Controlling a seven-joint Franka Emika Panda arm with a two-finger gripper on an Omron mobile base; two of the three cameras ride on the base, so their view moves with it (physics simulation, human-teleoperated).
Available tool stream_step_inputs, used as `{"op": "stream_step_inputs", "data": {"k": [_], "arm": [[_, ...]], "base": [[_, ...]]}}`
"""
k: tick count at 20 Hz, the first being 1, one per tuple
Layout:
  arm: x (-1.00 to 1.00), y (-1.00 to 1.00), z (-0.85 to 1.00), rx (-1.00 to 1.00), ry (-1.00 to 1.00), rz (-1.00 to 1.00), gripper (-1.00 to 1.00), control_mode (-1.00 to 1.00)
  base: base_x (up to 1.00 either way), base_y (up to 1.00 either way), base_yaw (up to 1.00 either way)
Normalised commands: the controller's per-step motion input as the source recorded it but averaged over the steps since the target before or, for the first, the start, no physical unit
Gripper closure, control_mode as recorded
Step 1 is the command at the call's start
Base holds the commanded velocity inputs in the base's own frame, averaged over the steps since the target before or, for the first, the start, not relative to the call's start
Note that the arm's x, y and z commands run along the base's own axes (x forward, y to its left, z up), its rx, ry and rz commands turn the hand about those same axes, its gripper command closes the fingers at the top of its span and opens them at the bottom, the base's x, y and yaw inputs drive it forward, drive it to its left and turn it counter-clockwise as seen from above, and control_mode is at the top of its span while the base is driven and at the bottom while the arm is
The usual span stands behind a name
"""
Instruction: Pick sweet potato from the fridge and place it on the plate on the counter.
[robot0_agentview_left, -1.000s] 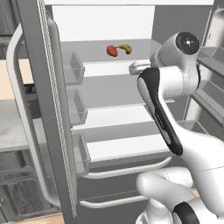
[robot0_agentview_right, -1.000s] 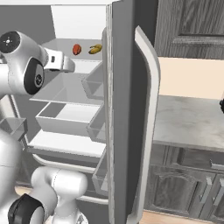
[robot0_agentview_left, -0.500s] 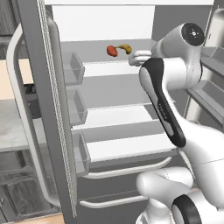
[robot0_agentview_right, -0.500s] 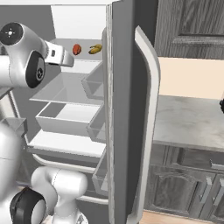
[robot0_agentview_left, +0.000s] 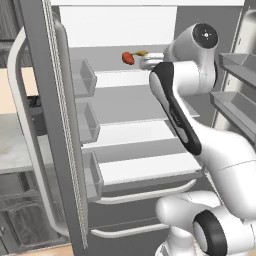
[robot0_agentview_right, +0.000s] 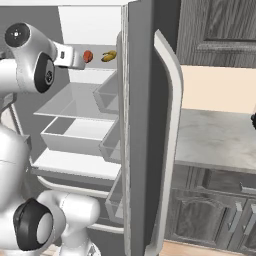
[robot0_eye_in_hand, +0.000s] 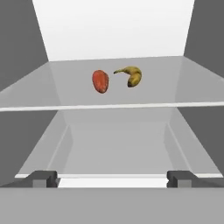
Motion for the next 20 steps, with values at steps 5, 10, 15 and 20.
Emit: {"op": "stream_step_inputs", "data": {"k": [5,10,15,20], "arm": [[0.64,0.05,0.0,-0.05,-0.01,0.06,-1.0,-1.0],[0.76,0.0,0.0,0.0,0.08,0.06,-1.0,-1.0],[0.68,0.1,0.0,0.0,0.04,0.0,-1.0,-1.0],[0.45,0.07,-0.01,0.0,0.0,0.0,-1.0,-1.0]], "base": [[0.0,0.0,0.0],[0.0,0.0,0.0],[0.0,0.0,0.0],[0.0,0.0,0.0]]}}
